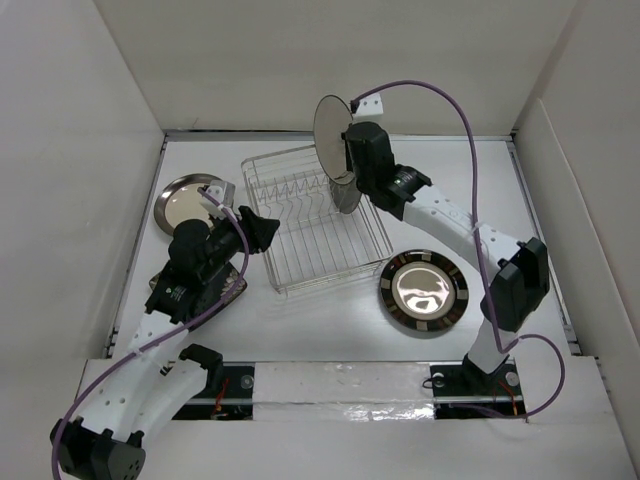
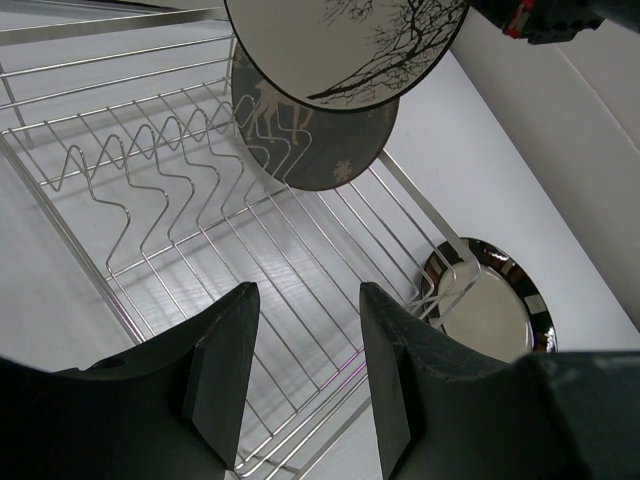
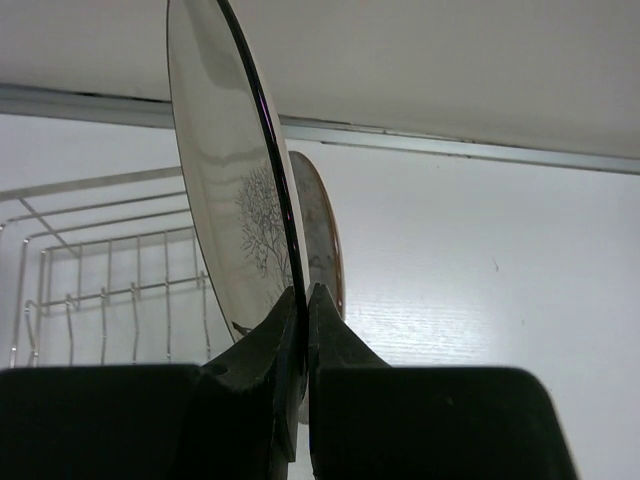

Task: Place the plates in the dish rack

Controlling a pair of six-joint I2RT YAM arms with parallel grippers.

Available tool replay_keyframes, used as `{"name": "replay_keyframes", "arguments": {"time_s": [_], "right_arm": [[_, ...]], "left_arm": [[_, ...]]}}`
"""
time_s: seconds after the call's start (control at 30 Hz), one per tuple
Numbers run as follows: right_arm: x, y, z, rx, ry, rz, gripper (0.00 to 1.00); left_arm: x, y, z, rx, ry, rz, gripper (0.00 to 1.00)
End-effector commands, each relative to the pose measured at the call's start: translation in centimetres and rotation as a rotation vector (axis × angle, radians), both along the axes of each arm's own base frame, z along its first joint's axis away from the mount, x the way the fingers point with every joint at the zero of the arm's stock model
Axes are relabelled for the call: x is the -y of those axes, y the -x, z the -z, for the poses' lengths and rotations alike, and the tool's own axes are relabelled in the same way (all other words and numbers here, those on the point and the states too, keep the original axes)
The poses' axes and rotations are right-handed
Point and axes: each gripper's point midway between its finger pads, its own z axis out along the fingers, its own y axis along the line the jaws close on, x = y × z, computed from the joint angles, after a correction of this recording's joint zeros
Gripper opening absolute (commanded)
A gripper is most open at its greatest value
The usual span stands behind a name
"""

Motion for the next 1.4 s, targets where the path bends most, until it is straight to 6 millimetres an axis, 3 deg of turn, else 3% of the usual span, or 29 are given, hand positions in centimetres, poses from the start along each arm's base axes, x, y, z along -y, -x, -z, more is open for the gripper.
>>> {"name": "replay_keyframes", "arguments": {"time_s": [0.0, 0.63, 1.03, 1.17, 1.27, 1.3, 1.37], "right_arm": [[1.6, -0.3, -8.1, 0.189, -0.161, 0.099, 0.00], [-0.2, -1.2, 2.3, 0.016, -0.090, 0.140, 0.00], [-2.5, 0.2, 6.5, -0.037, -0.109, 0.167, 0.00], [-3.2, 0.4, 7.9, -0.062, -0.107, 0.162, 0.09], [-3.1, 0.4, 7.5, -0.052, -0.127, 0.168, 0.28], [-3.1, 0.5, 6.7, -0.039, -0.150, 0.160, 0.40], [-3.1, 0.8, 5.9, -0.031, -0.167, 0.144, 0.49]], "left_arm": [[0.1, 0.3, -3.0, 0.087, 0.029, 0.012, 0.42], [0.4, 0.4, -2.9, 0.078, 0.032, 0.027, 0.42], [0.5, 0.5, -2.8, 0.074, 0.035, 0.036, 0.42], [0.3, 0.5, -3.2, 0.086, 0.038, 0.024, 0.42], [0.5, 0.5, -2.7, 0.072, 0.036, 0.036, 0.42], [0.4, 0.7, -3.0, 0.083, 0.038, 0.034, 0.42], [0.2, 0.5, -3.2, 0.089, 0.039, 0.019, 0.42]]}}
